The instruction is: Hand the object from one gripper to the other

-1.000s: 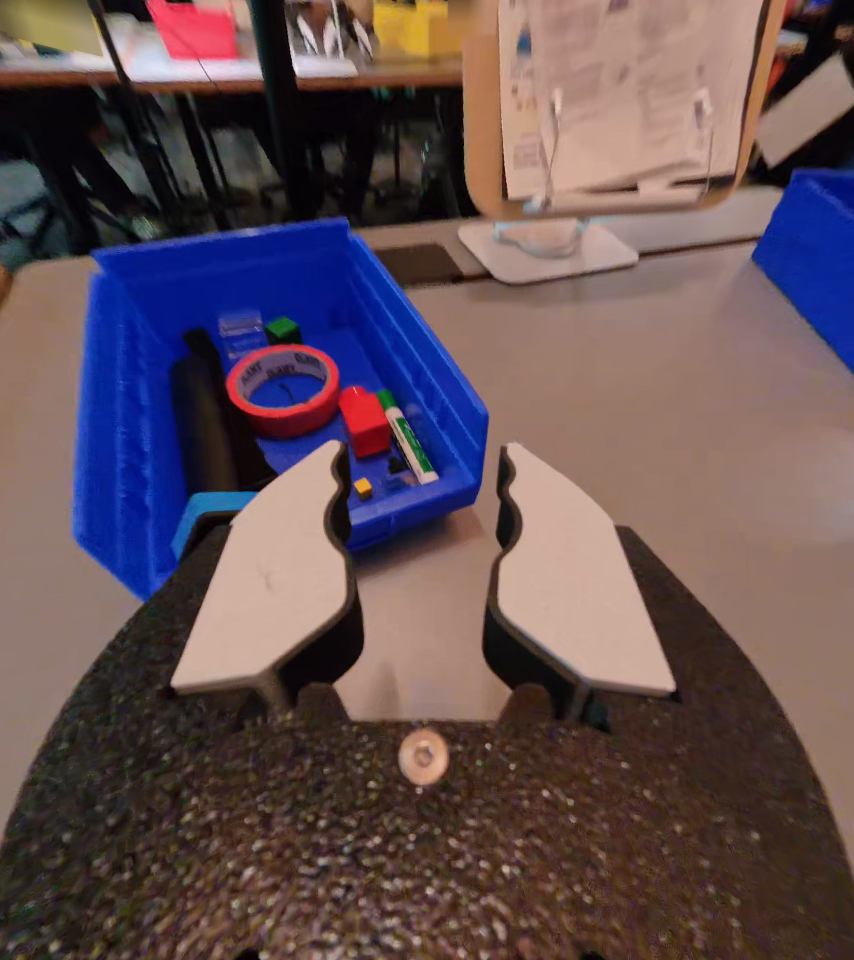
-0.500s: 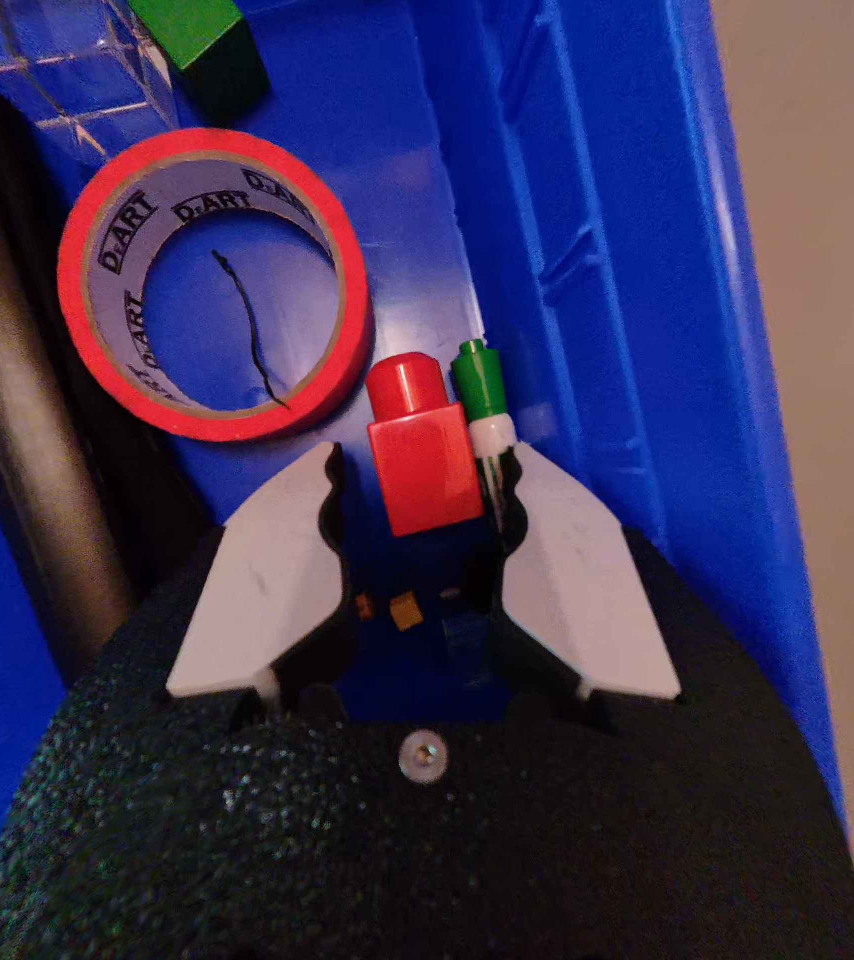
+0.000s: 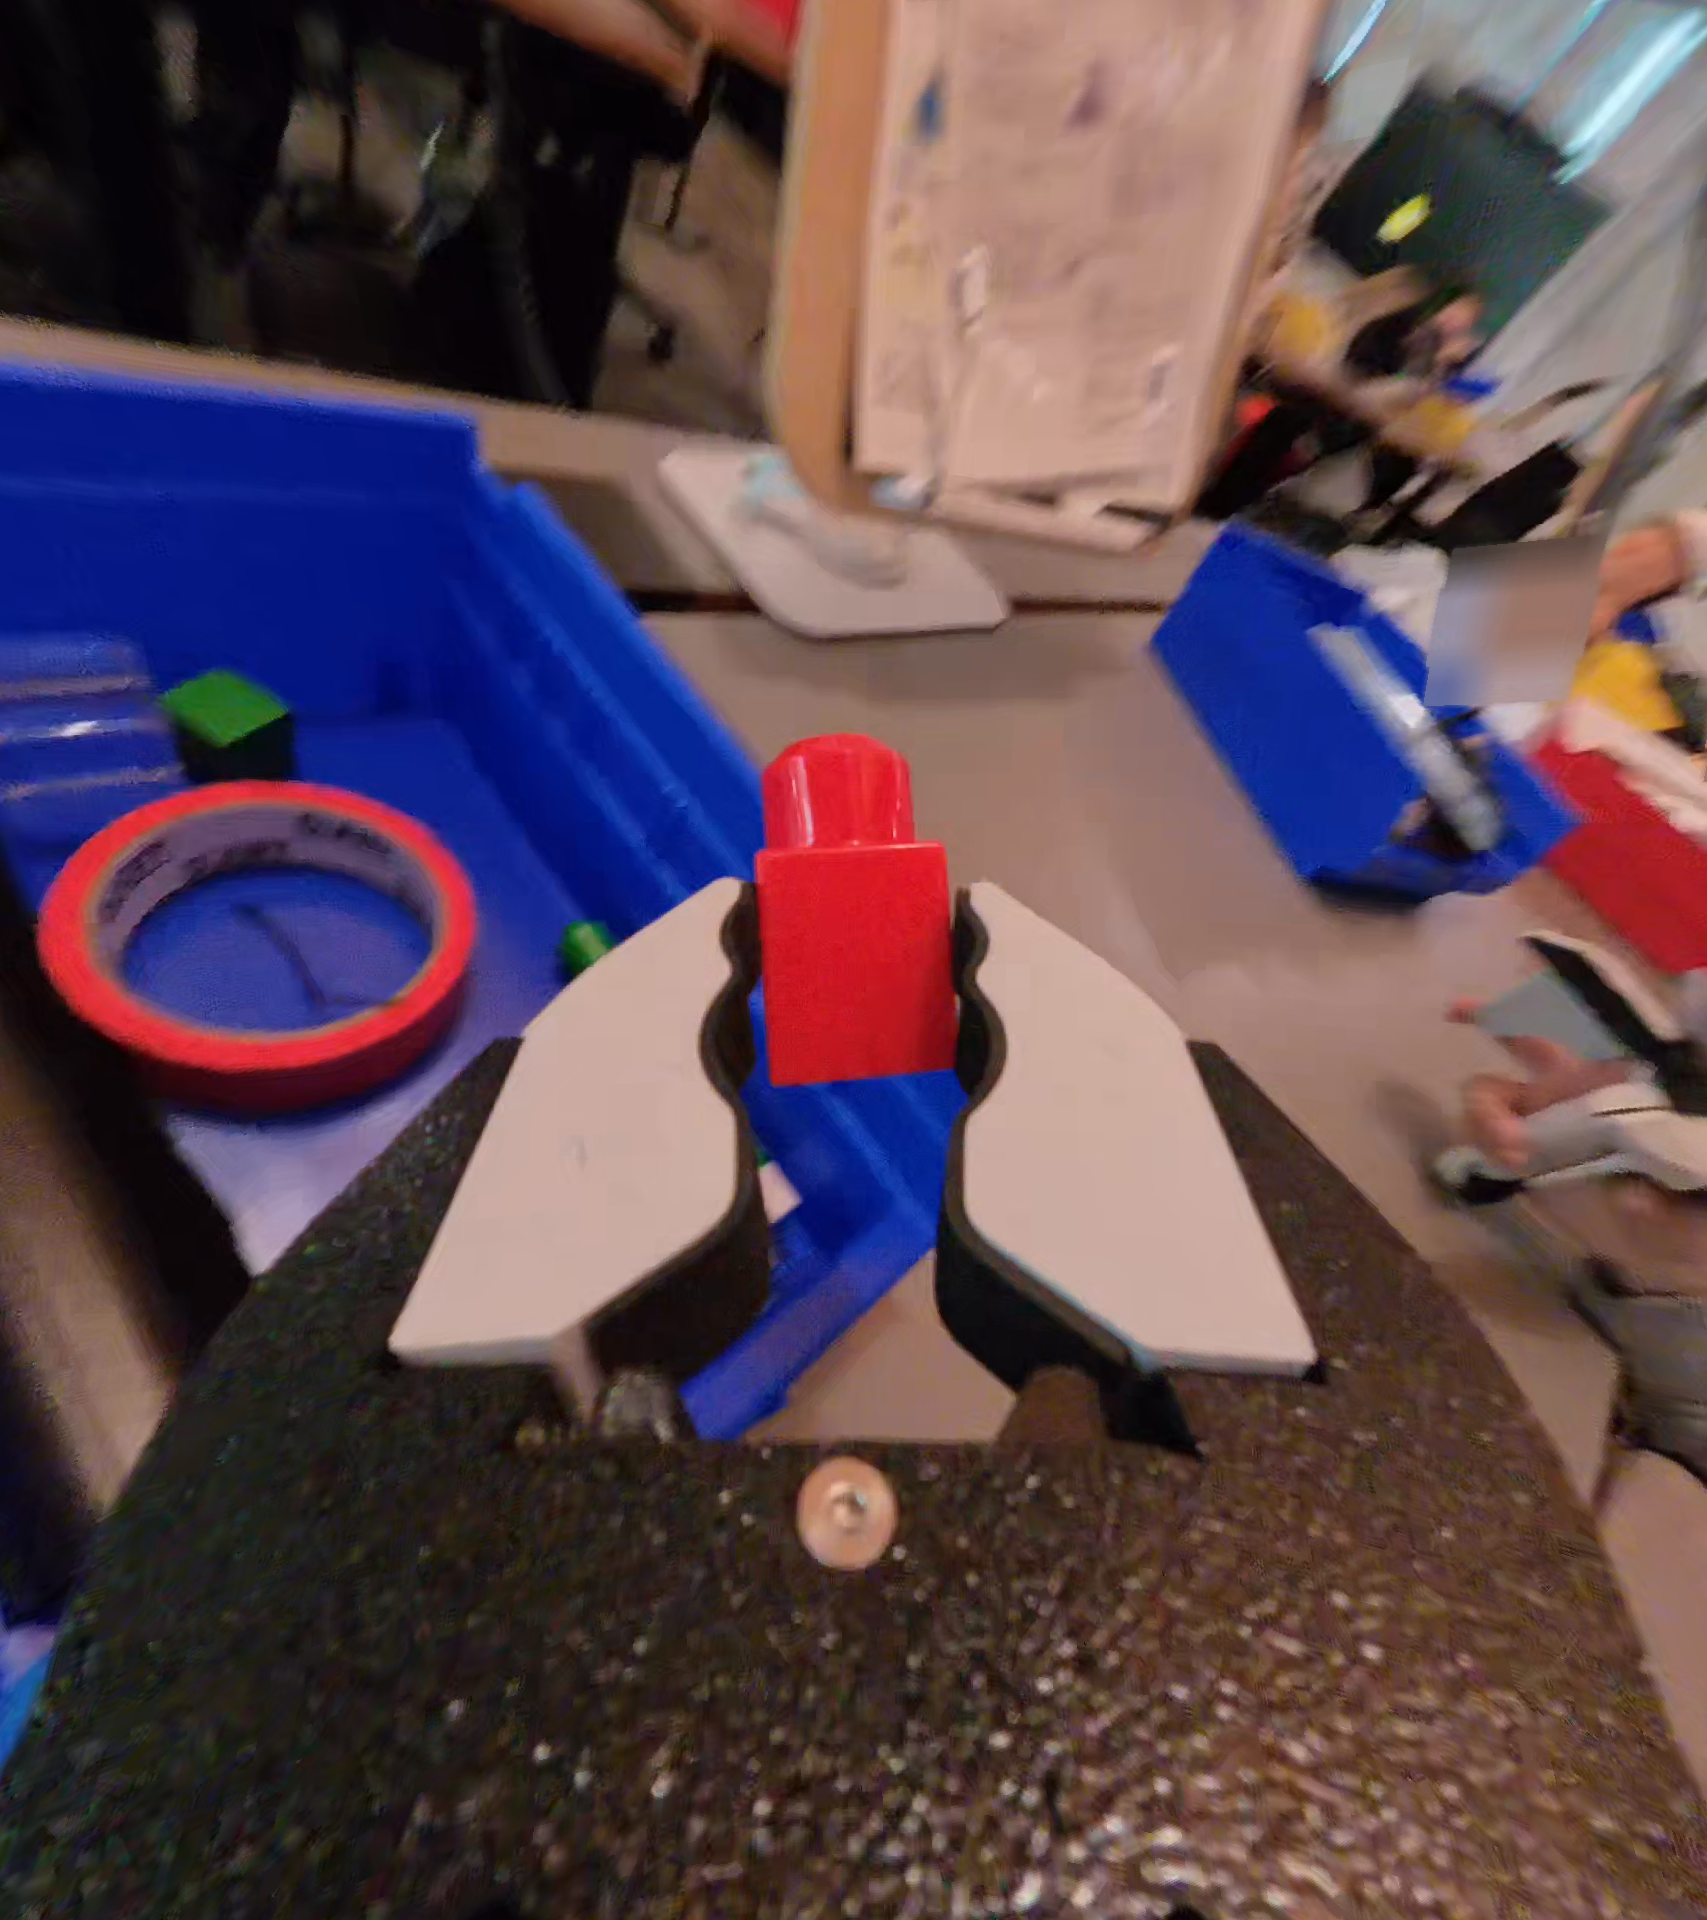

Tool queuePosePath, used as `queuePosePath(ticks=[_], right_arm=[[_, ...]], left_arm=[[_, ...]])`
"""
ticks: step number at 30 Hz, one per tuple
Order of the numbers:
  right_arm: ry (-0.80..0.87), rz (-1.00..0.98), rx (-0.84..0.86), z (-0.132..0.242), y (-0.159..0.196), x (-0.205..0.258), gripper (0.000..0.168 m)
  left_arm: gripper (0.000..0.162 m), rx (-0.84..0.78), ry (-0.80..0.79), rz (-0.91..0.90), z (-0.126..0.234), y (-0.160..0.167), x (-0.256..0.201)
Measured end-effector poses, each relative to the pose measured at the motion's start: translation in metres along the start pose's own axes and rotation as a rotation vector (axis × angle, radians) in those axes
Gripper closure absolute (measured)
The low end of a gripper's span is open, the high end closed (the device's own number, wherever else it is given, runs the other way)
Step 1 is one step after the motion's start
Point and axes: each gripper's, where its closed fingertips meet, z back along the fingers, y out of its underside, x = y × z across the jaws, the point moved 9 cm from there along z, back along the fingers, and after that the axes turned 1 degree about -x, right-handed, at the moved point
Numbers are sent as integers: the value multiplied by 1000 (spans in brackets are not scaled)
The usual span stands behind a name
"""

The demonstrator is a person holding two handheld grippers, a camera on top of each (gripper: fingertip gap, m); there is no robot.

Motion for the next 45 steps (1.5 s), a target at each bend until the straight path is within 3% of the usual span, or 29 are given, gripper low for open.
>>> queuePosePath(ticks=[2, 5, 10, 13, 16, 19, 22, 24, 28, 33, 35, 37, 40, 45], right_arm=[[-85, -46, -54, -5, -4, 12, 86], [-207, -147, -106, -16, -11, 28, 89], [-400, -303, -138, -32, -10, 41, 94], [-415, -378, -144, -35, -7, 32, 99], [-504, -374, -145, -34, -8, 32, 116], [-566, -338, -152, -38, -13, 43, 109], [-533, -256, -69, -48, -6, 49, 120], [-533, -215, -69, -51, -5, 53, 138], [-476, -168, -70, -57, -3, 56, 123], [-531, -277, -100, -57, -5, 55, 120], [-485, -330, -117, -58, -6, 50, 98], [-480, -331, -123, -56, -6, 47, 106], [-518, -281, -145, -53, -6, 50, 132], [-493, -255, -128, -54, -3, 50, 131]], left_arm=[[127, -141, 185, -27, 13, 2, -31], [127, -213, 481, -110, 6, 19, -83], [127, -316, 901, -229, -51, 63, -149], [128, -334, 1024, -177, -86, 96, -170], [128, -434, 1052, -123, -92, 110, -187], [127, -465, 971, -273, -84, 117, -189], [128, -489, 982, -186, -80, 122, -181], [128, -519, 943, -216, -78, 122, -178], [128, -536, 934, -202, -79, 124, -178], [128, -564, 922, -227, -74, 124, -177], [128, -548, 931, -234, -73, 126, -178], [128, -537, 930, -246, -73, 129, -180], [128, -513, 938, -240, -76, 131, -180], [128, -494, 916, -237, -78, 132, -178]])
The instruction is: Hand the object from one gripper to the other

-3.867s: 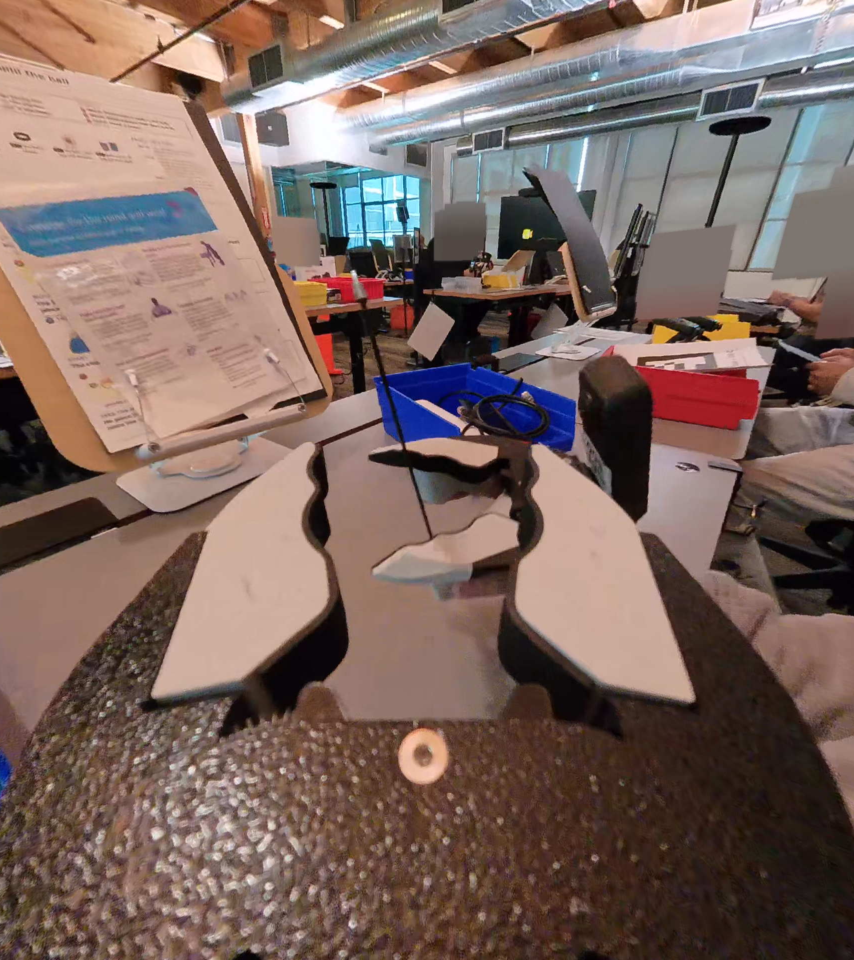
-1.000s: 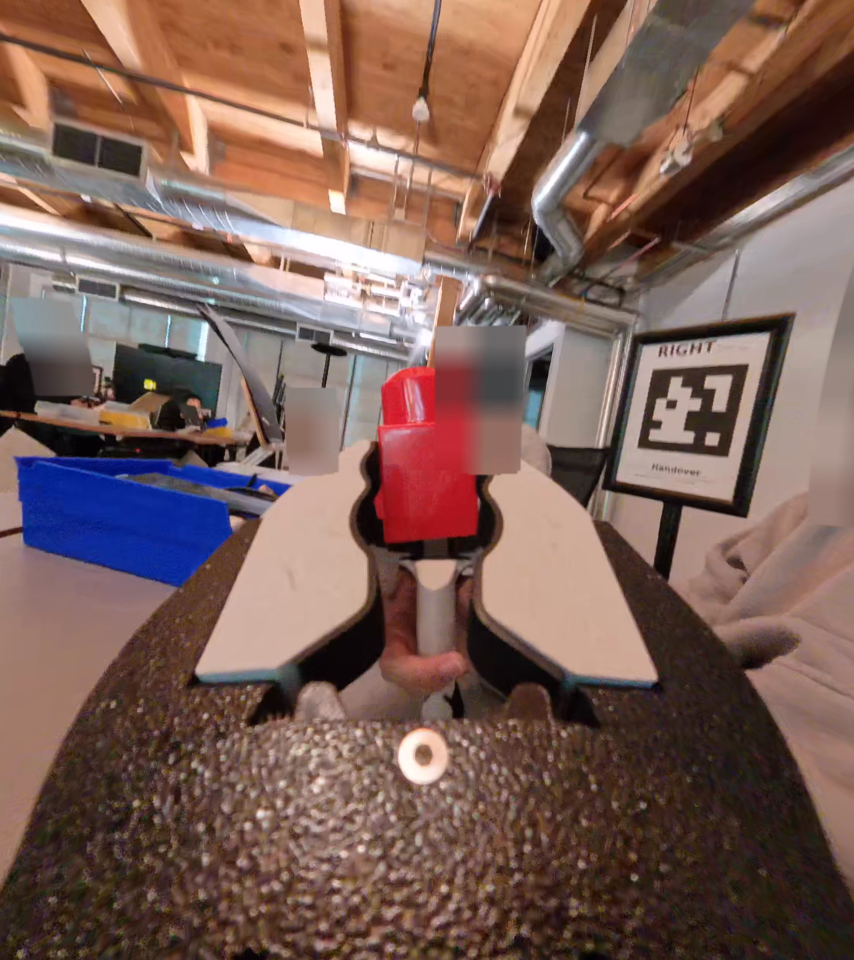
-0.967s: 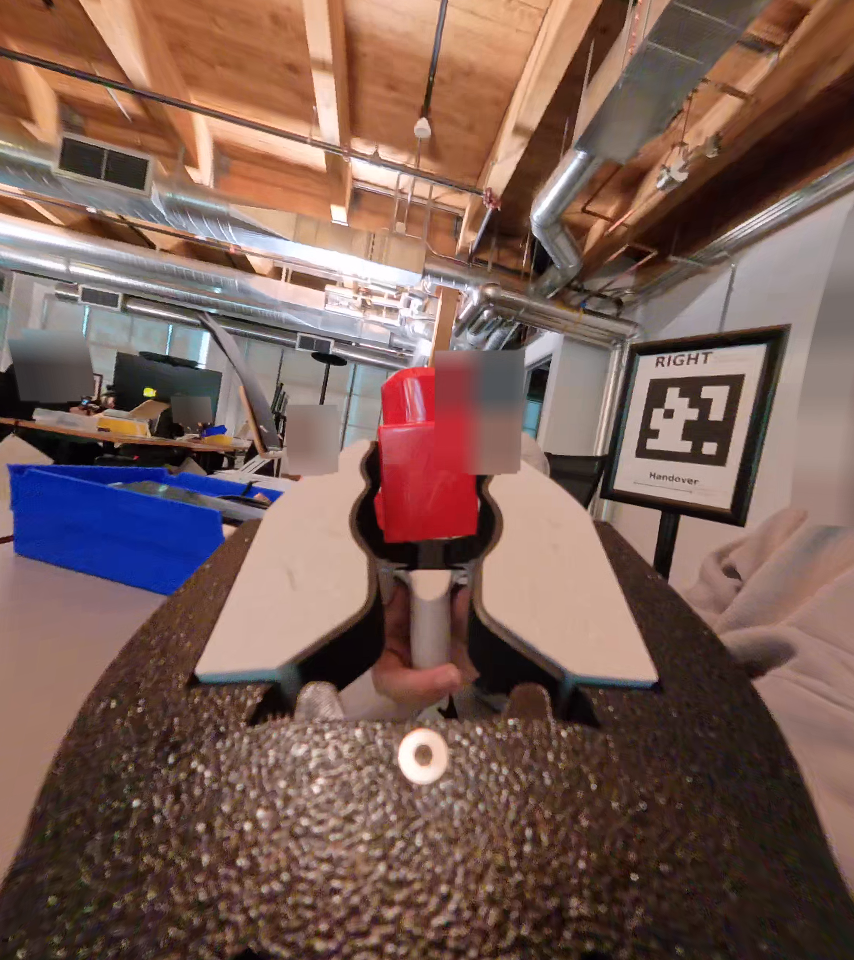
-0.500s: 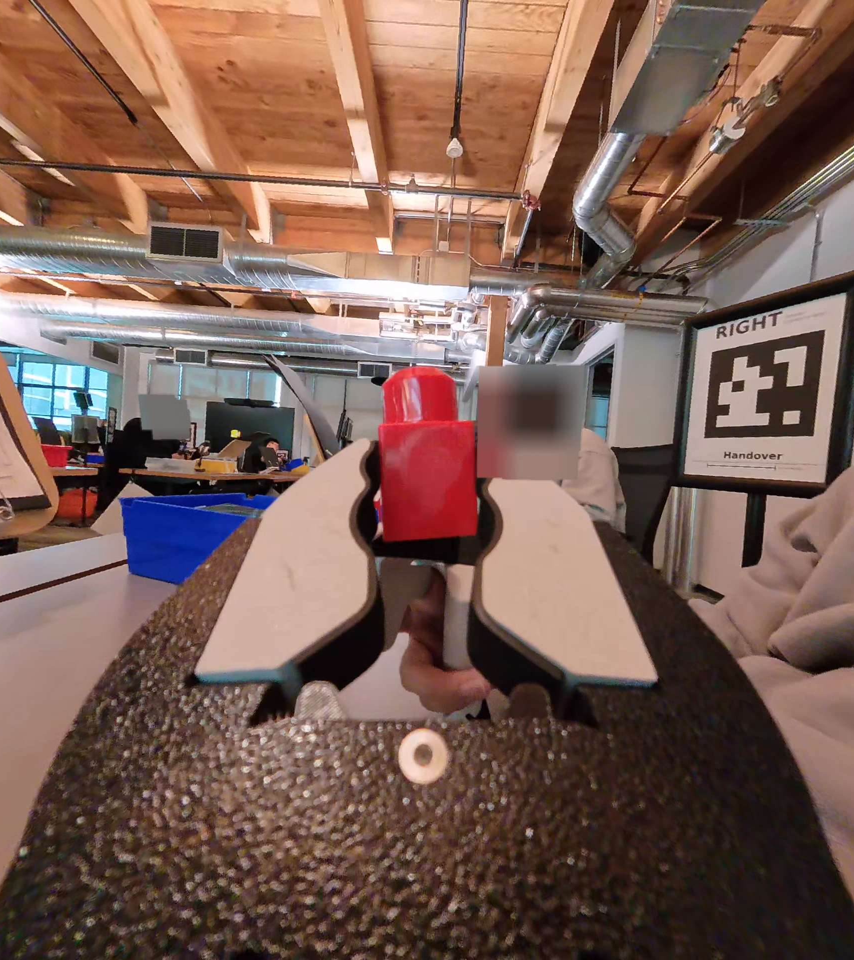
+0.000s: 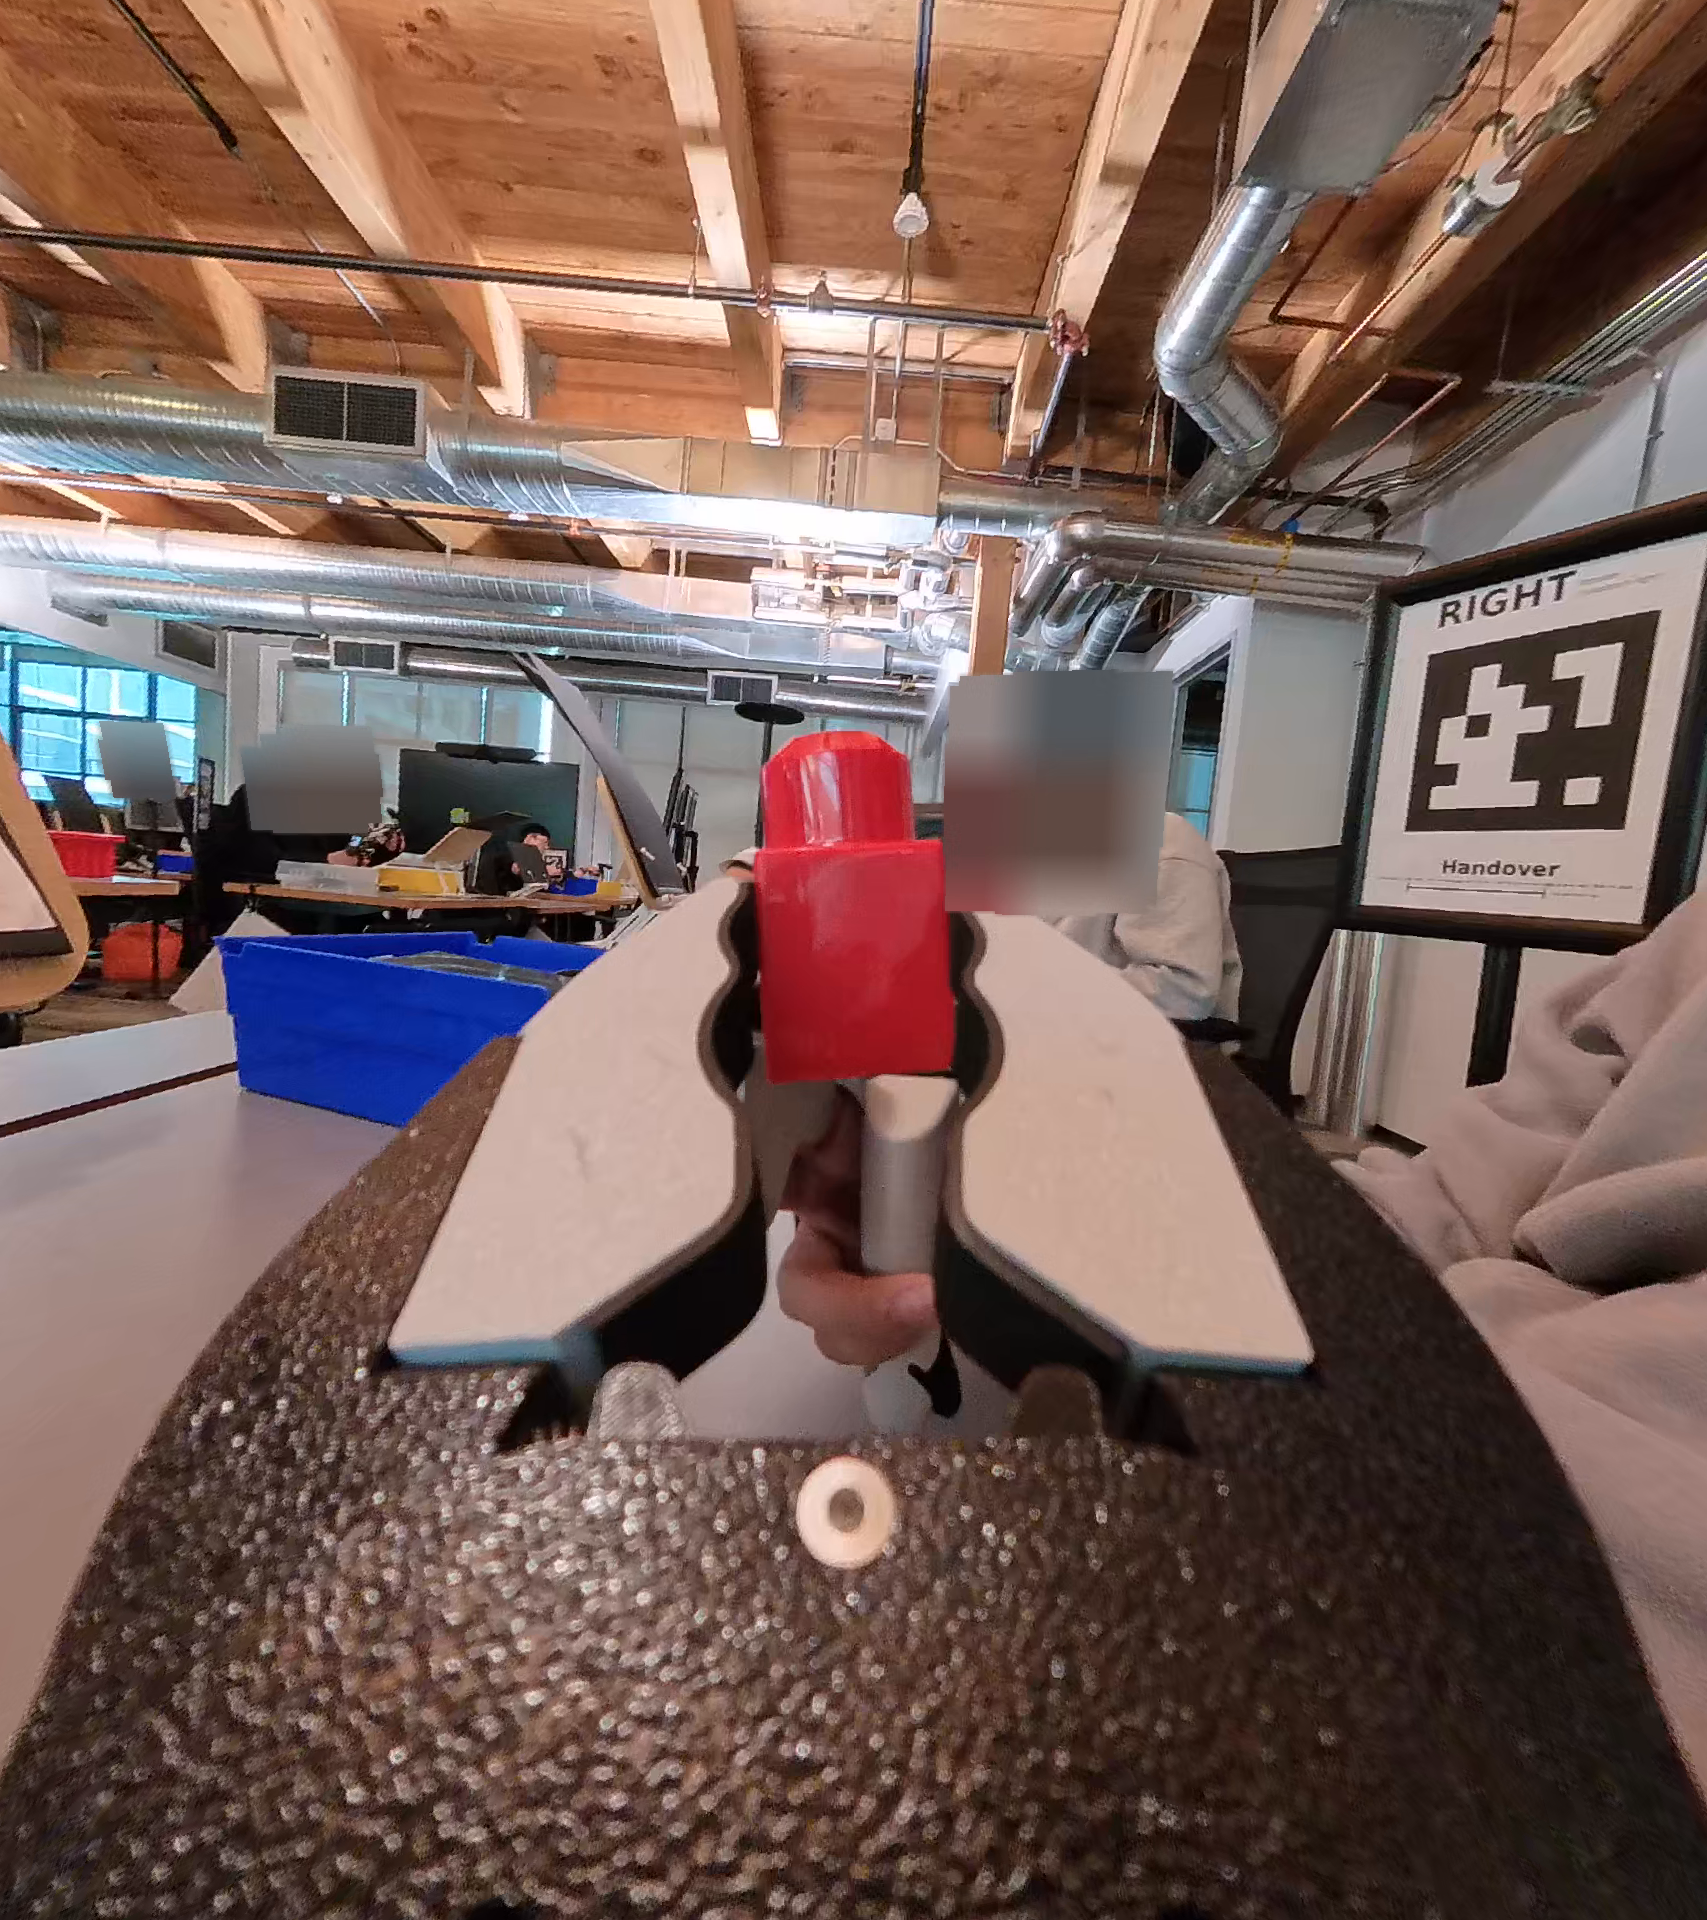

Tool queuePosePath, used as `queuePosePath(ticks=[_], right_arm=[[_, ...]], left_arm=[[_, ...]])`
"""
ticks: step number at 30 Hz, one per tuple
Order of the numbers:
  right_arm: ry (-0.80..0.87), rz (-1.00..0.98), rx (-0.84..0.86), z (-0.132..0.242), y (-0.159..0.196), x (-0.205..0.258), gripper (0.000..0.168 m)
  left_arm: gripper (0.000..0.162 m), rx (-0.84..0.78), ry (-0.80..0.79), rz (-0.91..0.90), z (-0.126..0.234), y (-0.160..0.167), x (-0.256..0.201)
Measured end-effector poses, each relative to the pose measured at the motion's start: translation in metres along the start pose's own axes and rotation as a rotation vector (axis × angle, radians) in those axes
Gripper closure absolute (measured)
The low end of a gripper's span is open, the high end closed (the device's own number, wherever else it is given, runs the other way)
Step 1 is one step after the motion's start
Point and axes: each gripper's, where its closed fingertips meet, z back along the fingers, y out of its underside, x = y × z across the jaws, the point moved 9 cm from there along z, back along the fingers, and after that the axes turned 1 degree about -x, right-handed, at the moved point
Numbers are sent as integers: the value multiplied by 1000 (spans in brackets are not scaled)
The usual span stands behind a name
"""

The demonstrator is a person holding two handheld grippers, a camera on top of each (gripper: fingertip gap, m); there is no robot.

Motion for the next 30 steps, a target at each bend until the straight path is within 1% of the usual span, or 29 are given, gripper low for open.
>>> queuePosePath(ticks=[7, 10, 13, 16, 19, 20, 21, 24, 25, 26, 27, 29, 30], right_arm=[[-8, 17, 21, -1, -1, 2, 130], [25, 103, 30, 0, -5, 2, 131], [173, 267, 79, 2, -5, -1, 131], [407, 535, 202, 4, -4, -7, 131], [540, 802, 333, 3, 0, -8, 131], [565, 853, 373, 2, 2, -8, 131], [578, 889, 405, 1, 4, -7, 131], [578, 975, 423, -2, 4, -3, 131], [563, 995, 425, -3, 5, -1, 131], [543, 1009, 433, -5, 7, 1, 131], [530, 1018, 441, -6, 9, 2, 131], [511, 988, 396, -5, 9, 3, 133], [472, 909, 342, -4, 7, 3, 131]], left_arm=[[127, 6, 6, -23, -2, 0, -2], [128, -1, 11, -12, -2, 0, -2], [129, 22, -114, -68, 1, 1, 0], [127, 36, -212, -100, 0, 3, 2], [108, 81, -281, -102, -1, 5, 4], [101, 101, -308, -101, -2, 7, 5], [98, 126, -328, -98, -3, 8, 7], [98, 227, -382, -114, -6, 15, 10], [102, 246, -405, -128, -7, 16, 11], [109, 245, -403, -143, -6, 16, 11], [122, 240, -391, -162, -6, 15, 10], [125, 259, -377, -194, -4, 13, 9], [125, 256, -364, -192, -3, 12, 8]])
